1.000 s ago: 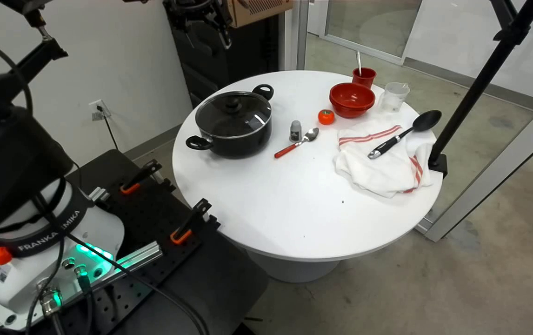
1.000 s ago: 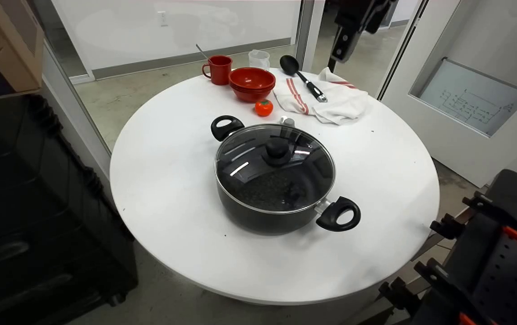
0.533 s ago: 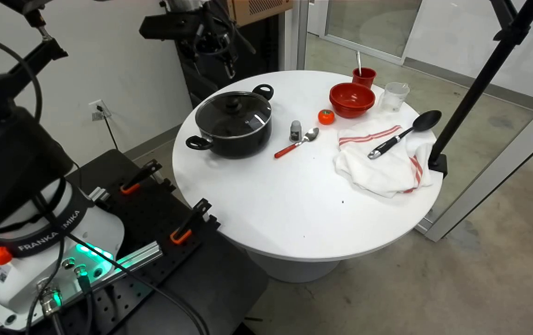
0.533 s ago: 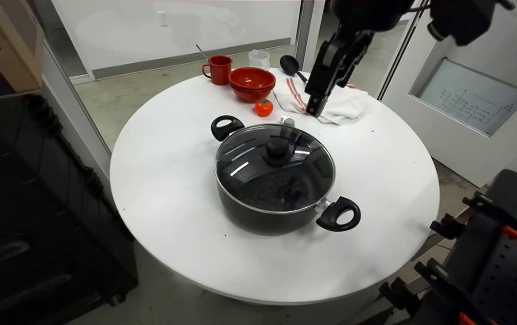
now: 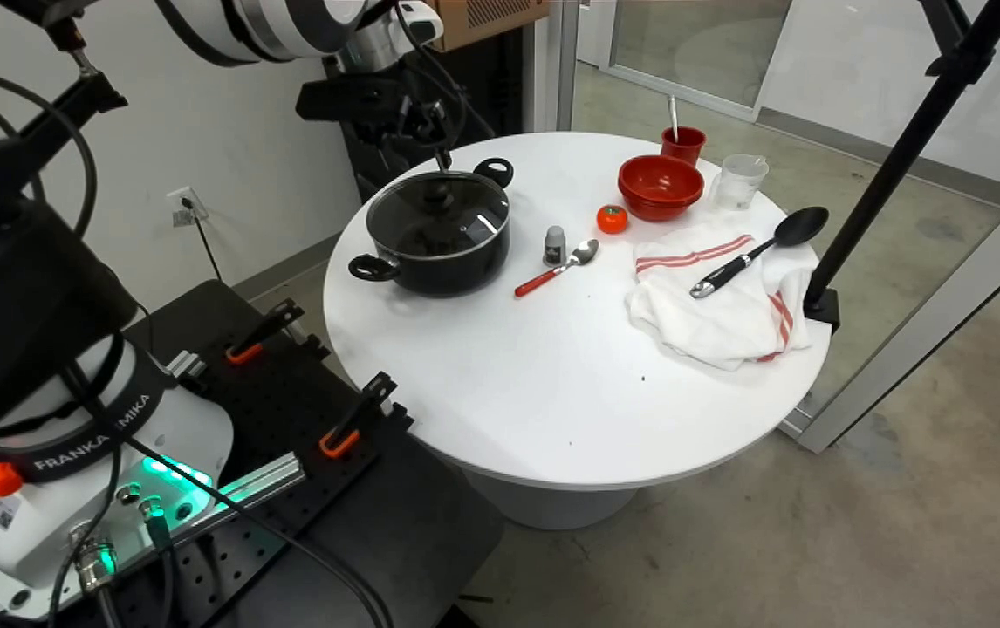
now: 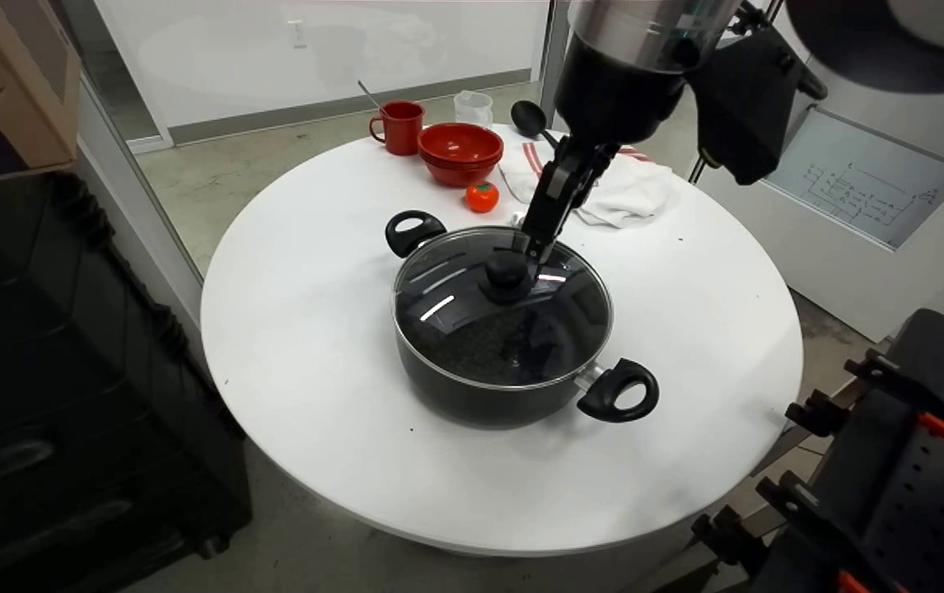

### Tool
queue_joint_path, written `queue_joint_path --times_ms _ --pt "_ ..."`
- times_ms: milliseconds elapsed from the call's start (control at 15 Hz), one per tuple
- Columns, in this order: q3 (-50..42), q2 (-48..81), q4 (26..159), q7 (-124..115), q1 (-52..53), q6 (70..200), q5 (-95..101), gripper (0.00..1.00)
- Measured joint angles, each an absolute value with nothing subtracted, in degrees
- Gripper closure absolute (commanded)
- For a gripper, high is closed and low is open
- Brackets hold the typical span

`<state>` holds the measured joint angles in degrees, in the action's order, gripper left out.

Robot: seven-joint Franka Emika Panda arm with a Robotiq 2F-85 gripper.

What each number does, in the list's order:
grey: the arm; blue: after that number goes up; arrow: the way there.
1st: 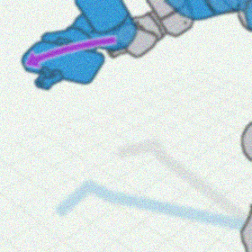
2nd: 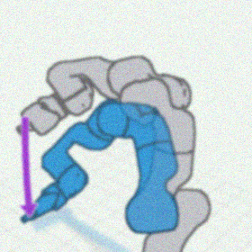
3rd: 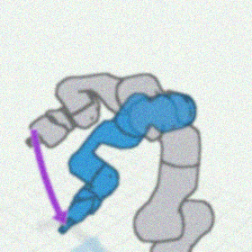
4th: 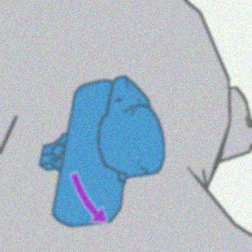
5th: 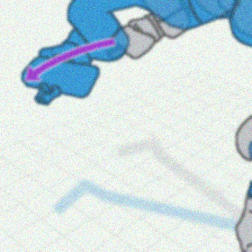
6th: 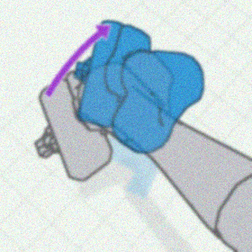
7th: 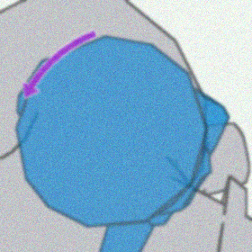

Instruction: Uncover the pot and put the lid on the table

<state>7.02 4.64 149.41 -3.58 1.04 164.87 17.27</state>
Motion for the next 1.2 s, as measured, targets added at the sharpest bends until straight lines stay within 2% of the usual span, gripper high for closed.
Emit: queue_joint_path --times_ms 733,800,933,1067,1133,1200 --pt "4.7 19.5 138.2 -11.1 3.7 165.1 24.9 0.0" --pt "4.7 20.2 137.5 -11.6 4.2 165.1 24.9 0.25" --pt "4.7 21.2 136.4 -12.5 5.3 165.1 24.9 0.33" --pt "4.6 21.7 135.8 -12.9 6.0 164.7 24.9 0.5" --pt "4.4 21.7 135.4 -13.0 6.3 163.9 24.9 0.25" --pt "3.6 21.7 135.0 -12.9 7.0 162.9 24.3 0.13"
